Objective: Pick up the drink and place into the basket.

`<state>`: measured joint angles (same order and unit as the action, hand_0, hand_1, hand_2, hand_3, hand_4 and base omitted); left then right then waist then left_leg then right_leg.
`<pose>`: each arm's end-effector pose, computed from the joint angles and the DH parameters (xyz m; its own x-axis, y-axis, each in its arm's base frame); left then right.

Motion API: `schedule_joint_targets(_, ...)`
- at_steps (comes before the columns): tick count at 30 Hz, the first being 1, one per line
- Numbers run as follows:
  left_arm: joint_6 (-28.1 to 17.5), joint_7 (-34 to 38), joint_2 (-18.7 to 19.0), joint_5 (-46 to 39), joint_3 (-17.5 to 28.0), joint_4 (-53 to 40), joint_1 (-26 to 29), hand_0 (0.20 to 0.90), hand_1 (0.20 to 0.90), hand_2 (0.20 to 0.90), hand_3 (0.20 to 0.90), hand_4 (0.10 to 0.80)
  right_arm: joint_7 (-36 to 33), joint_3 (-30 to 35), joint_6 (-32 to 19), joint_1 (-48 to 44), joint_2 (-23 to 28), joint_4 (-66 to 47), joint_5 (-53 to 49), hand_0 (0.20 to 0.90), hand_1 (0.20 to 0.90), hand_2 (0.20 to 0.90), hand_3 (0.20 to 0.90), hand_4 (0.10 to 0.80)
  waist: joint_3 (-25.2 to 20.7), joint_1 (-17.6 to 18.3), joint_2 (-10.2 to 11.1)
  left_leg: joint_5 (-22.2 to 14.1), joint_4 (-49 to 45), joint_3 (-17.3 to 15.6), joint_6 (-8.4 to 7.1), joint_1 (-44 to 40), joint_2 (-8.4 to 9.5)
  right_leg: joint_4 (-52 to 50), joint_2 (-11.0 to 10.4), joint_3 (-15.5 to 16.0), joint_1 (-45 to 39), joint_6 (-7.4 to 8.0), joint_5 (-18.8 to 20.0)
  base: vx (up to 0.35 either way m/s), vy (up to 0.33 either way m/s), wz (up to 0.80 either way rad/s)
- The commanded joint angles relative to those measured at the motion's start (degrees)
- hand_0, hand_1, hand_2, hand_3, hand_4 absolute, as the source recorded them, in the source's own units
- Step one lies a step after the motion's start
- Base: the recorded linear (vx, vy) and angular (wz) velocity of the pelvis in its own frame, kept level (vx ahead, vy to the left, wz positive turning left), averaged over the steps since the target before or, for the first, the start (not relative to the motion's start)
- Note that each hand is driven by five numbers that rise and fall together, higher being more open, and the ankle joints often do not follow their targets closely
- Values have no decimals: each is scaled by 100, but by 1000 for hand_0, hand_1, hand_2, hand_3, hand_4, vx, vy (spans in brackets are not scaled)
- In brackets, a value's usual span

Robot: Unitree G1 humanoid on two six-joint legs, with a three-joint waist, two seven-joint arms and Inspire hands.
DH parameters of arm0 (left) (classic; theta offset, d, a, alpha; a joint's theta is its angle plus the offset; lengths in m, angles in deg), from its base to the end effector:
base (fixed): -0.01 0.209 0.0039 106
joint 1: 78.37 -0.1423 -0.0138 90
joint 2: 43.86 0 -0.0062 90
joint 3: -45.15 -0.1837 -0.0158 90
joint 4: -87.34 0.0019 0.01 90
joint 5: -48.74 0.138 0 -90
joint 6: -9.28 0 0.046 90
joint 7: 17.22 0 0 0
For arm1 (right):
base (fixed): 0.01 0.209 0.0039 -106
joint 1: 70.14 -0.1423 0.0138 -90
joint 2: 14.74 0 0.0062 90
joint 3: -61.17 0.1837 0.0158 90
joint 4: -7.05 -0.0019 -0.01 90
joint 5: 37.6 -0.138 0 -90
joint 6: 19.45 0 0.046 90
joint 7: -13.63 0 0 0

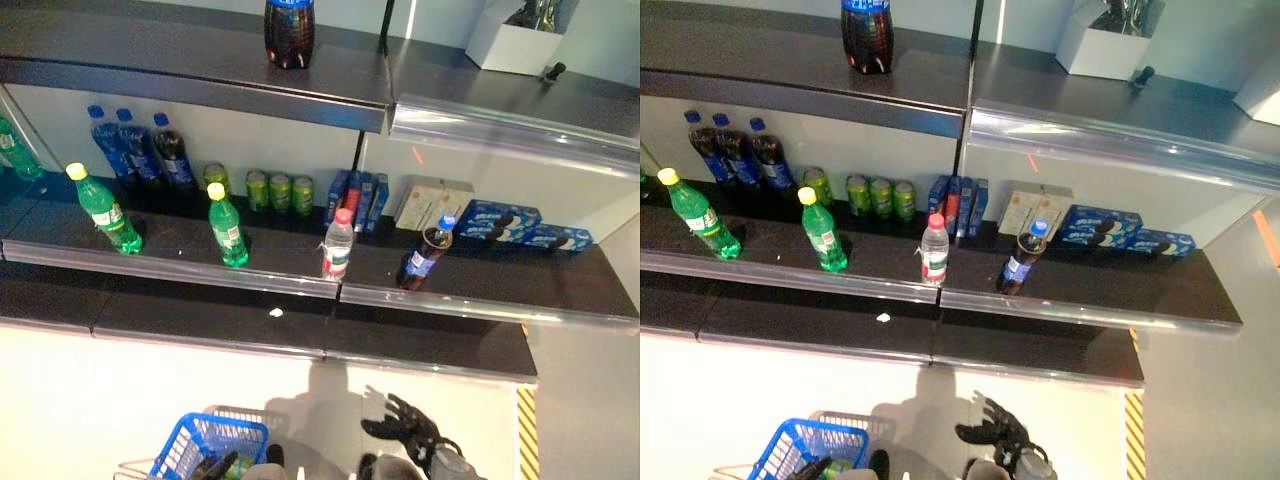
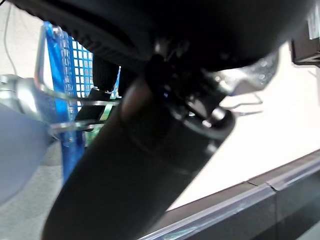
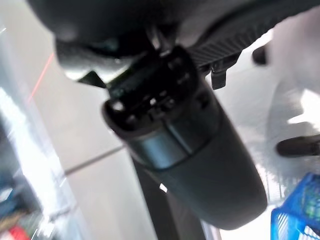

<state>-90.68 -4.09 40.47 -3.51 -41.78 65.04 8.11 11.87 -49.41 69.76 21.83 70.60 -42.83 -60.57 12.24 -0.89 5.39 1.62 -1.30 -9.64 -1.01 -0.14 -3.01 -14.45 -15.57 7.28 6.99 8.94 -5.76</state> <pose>0.0612 0.2238 -0.1152 0.2200 0.4514 -0.8648 -0.8559 0.5146 0.0509 0.1345 -0.1589 -0.0817 0.7059 0.0995 -0.7013 -0.0538 0.9948 0.0869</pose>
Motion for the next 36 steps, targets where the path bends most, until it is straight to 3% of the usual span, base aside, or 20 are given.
schedule_joint_targets(1,-561,361,410,-129,77,-928,169,300,300,300,200,100,-208,-226,-117,-416,658,-1377,554,900,900,900,900,800,171,53,-83,-546,-618,305,-308,-169,-399,952,128,-7,-147,153,1281,-19,-356,20)
schedule_joint_targets(4,-657,317,306,-227,79,-927,-14,300,300,300,200,100,-80,-147,20,-396,1212,-2694,663,900,900,900,900,800,92,94,-27,-427,-585,248,-409,-141,-657,1013,343,63,-317,35,1088,32,-216,-8)
schedule_joint_targets(8,-616,25,200,66,238,-737,-194,300,300,300,200,100,248,429,-207,-34,1843,-4260,413,900,900,900,900,800,-61,224,29,-315,-411,220,-485,-196,-839,918,489,106,-341,-53,874,57,-96,-43)
schedule_joint_targets(10,-648,-76,138,80,255,-688,-265,300,300,300,200,100,365,716,-603,116,2064,-4704,366,900,900,900,900,800,-112,278,8,-277,-309,232,-523,-266,-895,882,528,125,-346,-71,819,50,-27,-7)
schedule_joint_targets(12,-670,-121,111,94,279,-654,-287,300,300,300,200,100,426,939,-687,164,2180,-5035,165,900,900,900,900,800,-148,316,-12,-251,-236,203,-543,-322,-927,877,538,143,-354,-75,799,37,15,-1)
schedule_joint_targets(15,-706,-111,12,214,344,-681,-381,300,300,300,200,100,141,1641,-1105,123,2321,-5749,-234,900,900,900,900,800,-276,379,-94,-234,-63,129,-602,-493,-966,900,535,189,-459,-78,727,107,50,1)
schedule_joint_targets(22,-747,-245,-48,297,459,-524,-495,300,300,300,200,100,-1137,2341,-1632,-98,2093,-6110,-202,900,900,900,900,800,-337,390,-296,-325,-91,167,-596,-556,-891,824,478,140,-532,-86,616,93,68,8)
schedule_joint_targets(31,-673,-220,-5,289,309,-497,-473,300,300,300,200,100,-1724,2283,-1638,-325,2068,-6016,-67,900,900,900,900,800,-198,324,-389,-356,-305,244,-575,-326,-827,664,408,128,-339,-86,602,2,23,-1)
schedule_joint_targets(33,-708,-224,65,-10,-34,-576,-173,300,300,300,200,100,-2507,1961,-1728,-1128,1974,-5385,107,900,900,900,900,800,273,233,-463,-350,-665,367,-577,135,-787,424,374,121,1,-171,565,-244,23,-4)
schedule_joint_targets(36,-720,-247,114,-243,-223,-676,84,300,300,300,200,100,-2894,1837,-1761,-1613,1916,-5085,300,900,900,900,900,800,611,218,-507,-377,-978,465,-557,545,-765,196,342,121,336,-244,550,-256,5,12)
